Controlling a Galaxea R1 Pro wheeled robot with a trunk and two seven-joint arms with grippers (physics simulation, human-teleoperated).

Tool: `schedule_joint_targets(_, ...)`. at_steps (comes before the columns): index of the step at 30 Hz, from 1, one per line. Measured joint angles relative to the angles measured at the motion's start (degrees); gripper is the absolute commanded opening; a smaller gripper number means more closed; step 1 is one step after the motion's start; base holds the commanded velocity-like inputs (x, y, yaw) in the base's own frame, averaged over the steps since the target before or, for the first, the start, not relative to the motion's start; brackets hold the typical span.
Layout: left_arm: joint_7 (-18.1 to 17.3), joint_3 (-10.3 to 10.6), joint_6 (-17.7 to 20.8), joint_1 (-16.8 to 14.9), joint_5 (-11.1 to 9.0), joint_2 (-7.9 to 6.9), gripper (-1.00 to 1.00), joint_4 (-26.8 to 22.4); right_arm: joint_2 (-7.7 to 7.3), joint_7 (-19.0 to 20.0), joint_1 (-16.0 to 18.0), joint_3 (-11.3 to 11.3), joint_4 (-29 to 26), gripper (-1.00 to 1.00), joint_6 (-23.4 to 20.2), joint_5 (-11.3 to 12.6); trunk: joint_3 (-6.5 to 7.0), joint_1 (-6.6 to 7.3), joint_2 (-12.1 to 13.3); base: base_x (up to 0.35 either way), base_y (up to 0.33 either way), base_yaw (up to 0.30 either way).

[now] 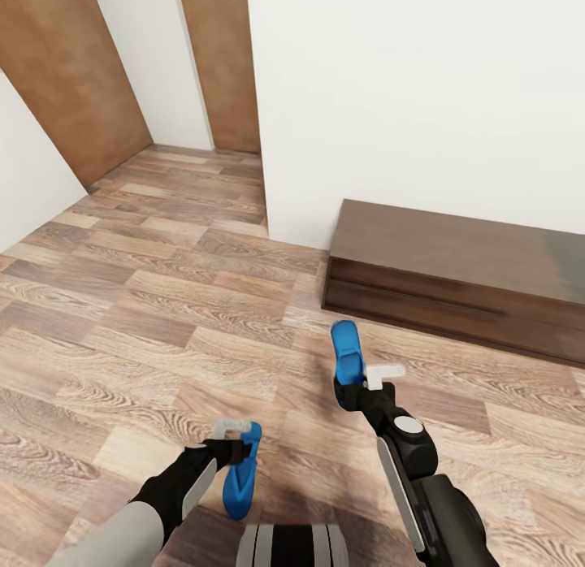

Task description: In the bedroom, move the book from the bed onto either nightstand, and place the two sandals side by side next to the bed.

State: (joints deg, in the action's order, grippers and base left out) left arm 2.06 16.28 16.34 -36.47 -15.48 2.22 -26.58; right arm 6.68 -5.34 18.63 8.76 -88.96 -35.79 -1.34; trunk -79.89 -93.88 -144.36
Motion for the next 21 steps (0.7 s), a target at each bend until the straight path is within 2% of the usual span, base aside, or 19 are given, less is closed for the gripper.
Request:
schedule_joint_targets(2, 0.0, 0.0, -0.62, 0.0, 0.03, 0.01, 1.0, 0.05, 0.0, 0.0, -0.01, 0.01, -0.04, -1.0, -0.03, 0.0, -0.44, -0.05, -0.03, 0.0, 0.0, 0.0)
schedule_joint_targets(8, -0.06, 0.02, -1.63, 0.01, 0.07, 0.03, 1.0, -0.05, 0.0, 0.0, -0.02, 0.01, -0.07, -1.0, -0.06, 0.0, -0.45, -0.05, -0.03, 0.0, 0.0, 0.0)
schedule_joint_targets(19, -0.07, 0.03, -1.96, 0.01, 0.07, 0.02, 1.0, 0.01, 0.0, 0.0, -0.02, 0.0, -0.01, -1.0, -0.07, 0.0, -2.88, -0.34, -0.17, 0.0, 0.0, 0.0)
schedule_joint_targets(21, -0.07, 0.03, -1.98, 0.01, 0.09, 0.02, 1.0, -0.02, 0.0, 0.0, -0.02, -0.01, -0.01, -1.0, -0.07, -0.01, -2.89, -0.33, -0.18, 0.0, 0.0, 0.0)
